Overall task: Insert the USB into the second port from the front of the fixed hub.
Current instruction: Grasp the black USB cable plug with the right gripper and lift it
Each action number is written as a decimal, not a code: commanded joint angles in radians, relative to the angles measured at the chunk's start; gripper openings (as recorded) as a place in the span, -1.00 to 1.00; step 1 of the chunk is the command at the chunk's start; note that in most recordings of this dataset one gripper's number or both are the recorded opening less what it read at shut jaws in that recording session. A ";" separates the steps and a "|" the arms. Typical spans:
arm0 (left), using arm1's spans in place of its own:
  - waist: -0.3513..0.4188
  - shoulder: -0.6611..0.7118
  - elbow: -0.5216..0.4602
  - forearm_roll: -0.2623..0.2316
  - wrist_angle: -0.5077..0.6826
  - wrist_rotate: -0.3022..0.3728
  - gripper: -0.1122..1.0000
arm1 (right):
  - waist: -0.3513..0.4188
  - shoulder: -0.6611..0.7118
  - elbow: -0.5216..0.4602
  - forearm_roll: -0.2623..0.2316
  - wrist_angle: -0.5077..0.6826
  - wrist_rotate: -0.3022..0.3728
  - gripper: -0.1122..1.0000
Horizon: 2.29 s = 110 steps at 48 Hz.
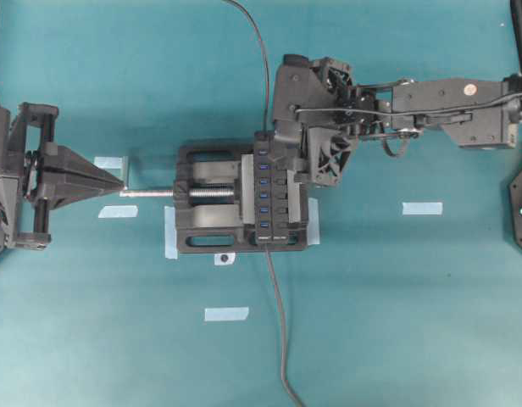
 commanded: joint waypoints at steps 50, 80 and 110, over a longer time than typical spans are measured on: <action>0.000 0.002 -0.005 0.000 -0.011 -0.003 -0.80 | -0.009 0.052 -0.071 0.002 -0.025 0.005 0.12; 0.000 0.002 -0.006 0.002 -0.025 -0.003 -0.80 | 0.000 0.052 -0.071 0.002 -0.031 0.006 -0.63; 0.000 -0.003 -0.011 0.002 -0.025 -0.003 -0.80 | 0.025 -0.083 -0.124 0.003 0.121 0.008 -0.63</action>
